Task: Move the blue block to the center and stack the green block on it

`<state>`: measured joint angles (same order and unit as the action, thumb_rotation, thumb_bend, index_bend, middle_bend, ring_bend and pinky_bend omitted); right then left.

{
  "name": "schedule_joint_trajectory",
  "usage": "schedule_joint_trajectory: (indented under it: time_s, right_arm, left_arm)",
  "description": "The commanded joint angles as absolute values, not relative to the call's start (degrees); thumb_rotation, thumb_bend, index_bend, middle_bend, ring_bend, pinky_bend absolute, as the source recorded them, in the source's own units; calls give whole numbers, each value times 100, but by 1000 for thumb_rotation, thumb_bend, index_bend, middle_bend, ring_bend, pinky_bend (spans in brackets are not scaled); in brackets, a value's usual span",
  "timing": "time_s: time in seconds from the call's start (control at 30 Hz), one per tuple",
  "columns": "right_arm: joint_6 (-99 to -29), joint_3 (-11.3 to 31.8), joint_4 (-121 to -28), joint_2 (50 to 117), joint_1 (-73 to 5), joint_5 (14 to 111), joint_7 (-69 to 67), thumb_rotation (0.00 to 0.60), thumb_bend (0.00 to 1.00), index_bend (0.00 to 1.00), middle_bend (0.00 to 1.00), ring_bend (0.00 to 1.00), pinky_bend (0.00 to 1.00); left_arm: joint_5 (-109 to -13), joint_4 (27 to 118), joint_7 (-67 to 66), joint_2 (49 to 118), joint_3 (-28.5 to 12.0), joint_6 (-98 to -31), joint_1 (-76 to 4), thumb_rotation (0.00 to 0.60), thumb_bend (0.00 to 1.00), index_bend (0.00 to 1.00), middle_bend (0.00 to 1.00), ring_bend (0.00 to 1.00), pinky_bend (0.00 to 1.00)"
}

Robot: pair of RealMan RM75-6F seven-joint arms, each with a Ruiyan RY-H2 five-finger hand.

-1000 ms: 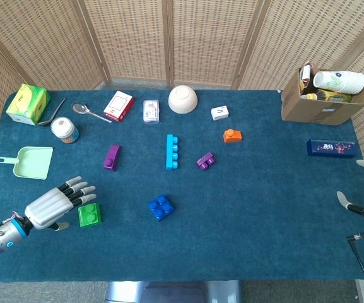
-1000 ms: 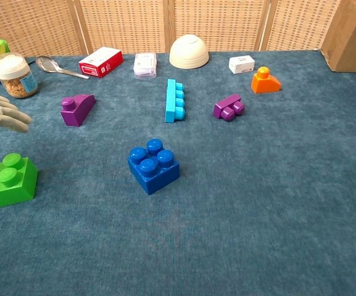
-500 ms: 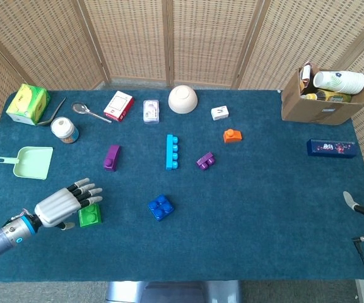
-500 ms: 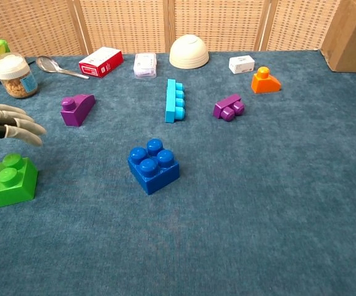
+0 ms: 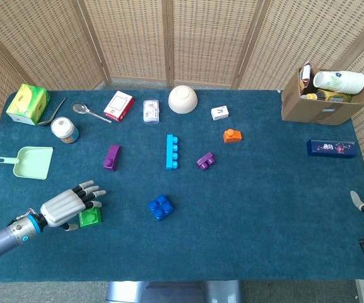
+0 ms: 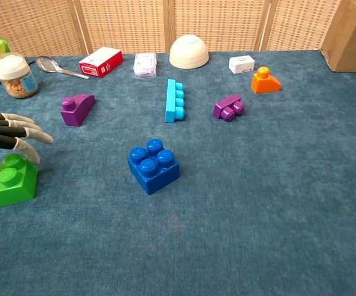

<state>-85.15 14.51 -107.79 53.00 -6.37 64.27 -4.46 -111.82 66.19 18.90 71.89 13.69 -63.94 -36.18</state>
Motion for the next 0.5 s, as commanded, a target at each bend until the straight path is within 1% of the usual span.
schedule_joint_trajectory:
  time_s: [0.03, 0.13, 0.27, 0.33, 0.5]
  right_arm:
    - [-8532, 1464, -10800, 5281, -608, 6442, -471, 489, 237, 204, 137, 0, 0]
    - [-8555, 1477, -10816, 5266, -579, 6450, -496, 488, 236, 203, 137, 0, 0]
    - [-8580, 1496, -10835, 5246, -534, 6448, -557, 491, 236, 203, 137, 0, 0]
    - [-8596, 1504, -10839, 5231, -507, 6453, -588, 492, 236, 203, 137, 0, 0]
    - [-8643, 1535, -10849, 5210, -448, 6479, -699, 488, 237, 203, 137, 0, 0]
  left_arm:
    - [-11157, 6606, 1911, 7213, 1385, -6377, -3652, 600, 244, 244, 0, 0, 0]
    - [-11132, 6599, 1904, 7228, 1399, -6346, -3693, 600, 243, 239, 0, 0, 0]
    - [-11104, 6595, 1893, 7249, 1428, -6295, -3742, 600, 244, 259, 0, 0, 0]
    - [-11090, 6595, 1896, 7261, 1442, -6307, -3753, 600, 244, 279, 0, 0, 0]
    - [-11054, 6581, 1890, 7286, 1466, -6354, -3764, 600, 244, 381, 14, 0, 0]
